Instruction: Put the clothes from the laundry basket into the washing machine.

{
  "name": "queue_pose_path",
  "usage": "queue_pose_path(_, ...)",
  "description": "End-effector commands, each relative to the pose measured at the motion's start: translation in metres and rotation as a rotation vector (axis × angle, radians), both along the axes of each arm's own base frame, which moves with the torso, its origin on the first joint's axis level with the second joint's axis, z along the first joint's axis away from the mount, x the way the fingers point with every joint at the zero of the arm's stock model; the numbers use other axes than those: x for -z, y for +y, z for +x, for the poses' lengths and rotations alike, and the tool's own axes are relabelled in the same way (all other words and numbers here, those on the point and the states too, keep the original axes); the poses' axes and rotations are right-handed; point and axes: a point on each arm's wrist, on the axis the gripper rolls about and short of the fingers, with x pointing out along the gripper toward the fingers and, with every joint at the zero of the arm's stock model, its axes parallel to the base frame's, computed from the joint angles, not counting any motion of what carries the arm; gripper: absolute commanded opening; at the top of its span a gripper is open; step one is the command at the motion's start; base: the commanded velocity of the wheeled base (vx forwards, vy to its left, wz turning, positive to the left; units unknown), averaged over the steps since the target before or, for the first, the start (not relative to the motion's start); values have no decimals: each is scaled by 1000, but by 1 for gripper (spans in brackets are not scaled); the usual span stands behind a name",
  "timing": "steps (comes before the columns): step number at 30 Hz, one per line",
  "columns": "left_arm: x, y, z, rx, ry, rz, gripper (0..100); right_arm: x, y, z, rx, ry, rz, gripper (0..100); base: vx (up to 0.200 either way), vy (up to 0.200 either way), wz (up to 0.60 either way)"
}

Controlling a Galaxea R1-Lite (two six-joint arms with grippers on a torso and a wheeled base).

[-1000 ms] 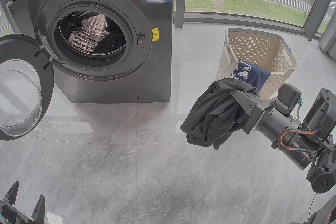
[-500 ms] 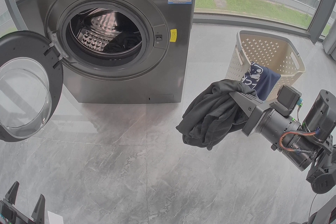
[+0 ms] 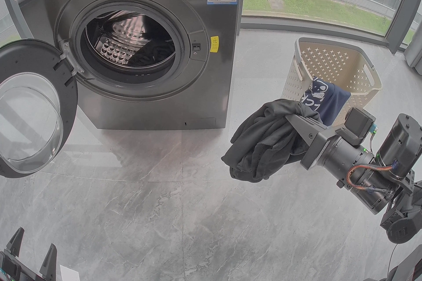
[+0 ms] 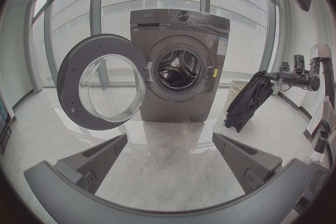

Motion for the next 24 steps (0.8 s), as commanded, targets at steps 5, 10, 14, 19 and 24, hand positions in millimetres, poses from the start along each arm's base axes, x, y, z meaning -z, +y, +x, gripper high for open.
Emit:
queue_pose_path(5,5,0,0,0,4,-1,100,-1,-1,1,7,-4,2,0,0,200,0)
queue_pose_path(10,5,0,0,0,4,-2,100,-1,-1,1,8,-4,0,0,0,200,0)
queue_pose_path(14,5,0,0,-2,4,-4,100,-4,-3,1,15,-13,8,0,0,50,0)
queue_pose_path(19,5,0,0,-2,4,-4,100,-4,-5,1,19,-13,8,0,0,0,0)
queue_pose_path(24,5,0,0,-2,4,-4,100,-4,-5,1,18,-15,8,0,-80,0,0)
